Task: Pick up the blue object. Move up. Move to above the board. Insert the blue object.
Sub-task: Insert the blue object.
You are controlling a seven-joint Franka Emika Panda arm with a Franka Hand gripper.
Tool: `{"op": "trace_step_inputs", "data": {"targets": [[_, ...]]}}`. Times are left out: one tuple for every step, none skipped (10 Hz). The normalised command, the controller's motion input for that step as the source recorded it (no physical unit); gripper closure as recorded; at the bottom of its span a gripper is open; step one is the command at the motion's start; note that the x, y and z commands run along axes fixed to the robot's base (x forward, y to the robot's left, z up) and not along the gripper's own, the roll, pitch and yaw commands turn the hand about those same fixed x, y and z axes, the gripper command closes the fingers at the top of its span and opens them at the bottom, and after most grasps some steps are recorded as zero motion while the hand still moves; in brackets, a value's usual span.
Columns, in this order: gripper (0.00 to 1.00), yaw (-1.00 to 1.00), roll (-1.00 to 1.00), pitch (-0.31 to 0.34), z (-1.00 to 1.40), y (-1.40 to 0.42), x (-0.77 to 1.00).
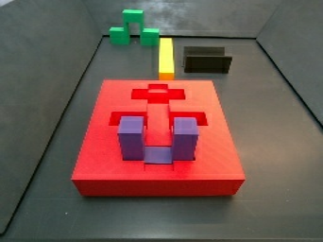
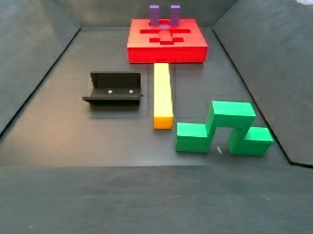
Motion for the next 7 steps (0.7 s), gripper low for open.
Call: {"op": "trace_step_inputs", "data": {"targets": [[1.0,0.0,0.02,-0.037,-0.53,0.11,0.42],[1.0,0.0,0.01,-0.104,-0.69,0.25,0.5],[1.0,0.0,0.04,-0.121,-0.8,0.27,0.55],[1.0,0.0,0.06,-0.026,-0.89,0.24,0.86],[1.0,0.0,0.09,-0.01,-1.0,0.13,0.45],[1.0,-0.03,0.08,0.0,-1.0,0.03,0.35],[1.0,-0.01,0.02,0.0,-1.0,0.02,0.29]]}}
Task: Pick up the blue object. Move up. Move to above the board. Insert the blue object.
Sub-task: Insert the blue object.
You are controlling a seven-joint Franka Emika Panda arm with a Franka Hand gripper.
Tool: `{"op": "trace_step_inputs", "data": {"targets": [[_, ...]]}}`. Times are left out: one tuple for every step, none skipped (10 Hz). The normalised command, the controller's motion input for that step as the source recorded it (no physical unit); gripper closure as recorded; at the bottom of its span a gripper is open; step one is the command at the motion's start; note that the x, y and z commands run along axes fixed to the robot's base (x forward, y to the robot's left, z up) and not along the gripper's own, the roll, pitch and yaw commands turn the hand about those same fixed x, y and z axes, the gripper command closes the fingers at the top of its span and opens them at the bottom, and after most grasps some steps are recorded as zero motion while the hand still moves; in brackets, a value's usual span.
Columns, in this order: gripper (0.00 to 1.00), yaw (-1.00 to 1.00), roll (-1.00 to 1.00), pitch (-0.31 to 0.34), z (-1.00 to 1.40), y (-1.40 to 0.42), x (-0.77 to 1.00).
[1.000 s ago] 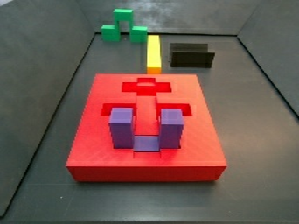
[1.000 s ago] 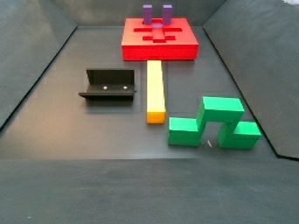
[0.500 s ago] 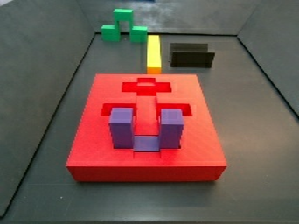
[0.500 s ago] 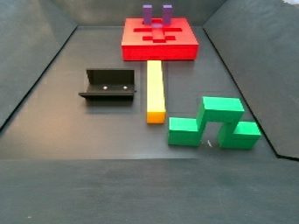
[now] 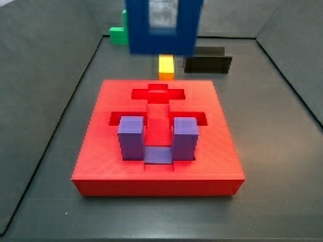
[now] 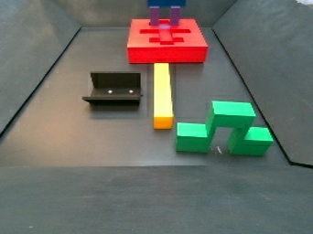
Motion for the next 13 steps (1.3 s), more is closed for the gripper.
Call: {"op": "trace_step_inputs", "data": {"targets": [[1.0,0.0,-0.05,-0.07,-0.79,0.09,0.26],[1.0,0.0,0.0,-0.109,-0.62,0.13,0.31],[1.0,0.0,0.0,-0.139,-0.55,0.17,0.15],[1.0,0.0,0.0,-0.13,-0.54,0.16,0.0],[1.0,0.0,0.0,-0.106,-0.43,0.11,0.0],[1.0,0.0,0.0,-0.149,-0.29,0.01,-0.18],[1.0,0.0,-0.02,-0.191,-0.21,0.0,-0.23],[1.0,0.0,-0.01,-0.183,-0.21,0.0,-0.22],[1.0,0.0,-0.02,-0.181,-0.21,0.0,-0.25],[1.0,0.0,-0.01,-0.17,-0.19,0.0,-0.27],[1.0,0.03,-0.01,-0.177,-0.05,-0.1,-0.27],[1.0,0.06,0.0,-0.14,0.0,-0.2,-0.12],[1.0,0.07,0.0,-0.12,0.0,-0.19,-0.03]]}}
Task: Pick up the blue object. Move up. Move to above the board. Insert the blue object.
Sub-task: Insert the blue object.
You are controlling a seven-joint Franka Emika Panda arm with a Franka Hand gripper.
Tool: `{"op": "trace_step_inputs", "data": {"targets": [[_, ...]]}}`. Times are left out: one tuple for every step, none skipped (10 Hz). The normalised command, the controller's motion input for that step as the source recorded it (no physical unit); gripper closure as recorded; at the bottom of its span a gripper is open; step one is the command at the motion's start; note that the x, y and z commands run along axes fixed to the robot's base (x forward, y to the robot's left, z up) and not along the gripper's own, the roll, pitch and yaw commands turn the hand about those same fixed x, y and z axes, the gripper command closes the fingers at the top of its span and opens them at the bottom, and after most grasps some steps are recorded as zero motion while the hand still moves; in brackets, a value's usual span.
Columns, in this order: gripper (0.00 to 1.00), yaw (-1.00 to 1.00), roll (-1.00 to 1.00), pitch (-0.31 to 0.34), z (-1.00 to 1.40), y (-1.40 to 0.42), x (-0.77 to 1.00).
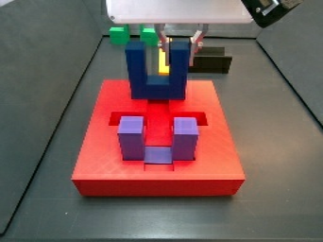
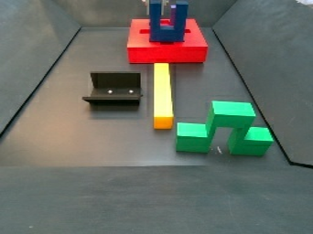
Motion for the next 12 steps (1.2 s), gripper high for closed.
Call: {"op": "trace_step_inputs", "data": {"targets": [[1.0,0.05,0.0,-0.107,-0.16,-0.09,0.0],[1.0,0.0,0.05,-0.1,-0.32,0.08,0.01],[1.0,0.0,0.06,-0.076,-0.28,0.18,0.03],[1.0,0.0,0.01,-0.054,-0.17,0.21,0.15],[1.0,0.0,0.0,-0.053,-0.19,0.18,0.14],[1.0,0.01,0.0,-0.053,-0.27,0.09,0.15],[1.0,0.0,0.0,-0.054,-0.33,0.0,0.06],[1.0,0.0,0.04,-0.051,-0.54,0.0,0.0],[1.0,0.0,0.12,-0.053,-0.9,0.0,0.0],[1.0,0.0,0.17,-0.046,-1.0,0.0,0.0],[1.0,0.0,0.18,-0.023,-0.84,0.0,0.0],[1.0,0.0,0.0,0.0,0.0,0.0,0.0]]}}
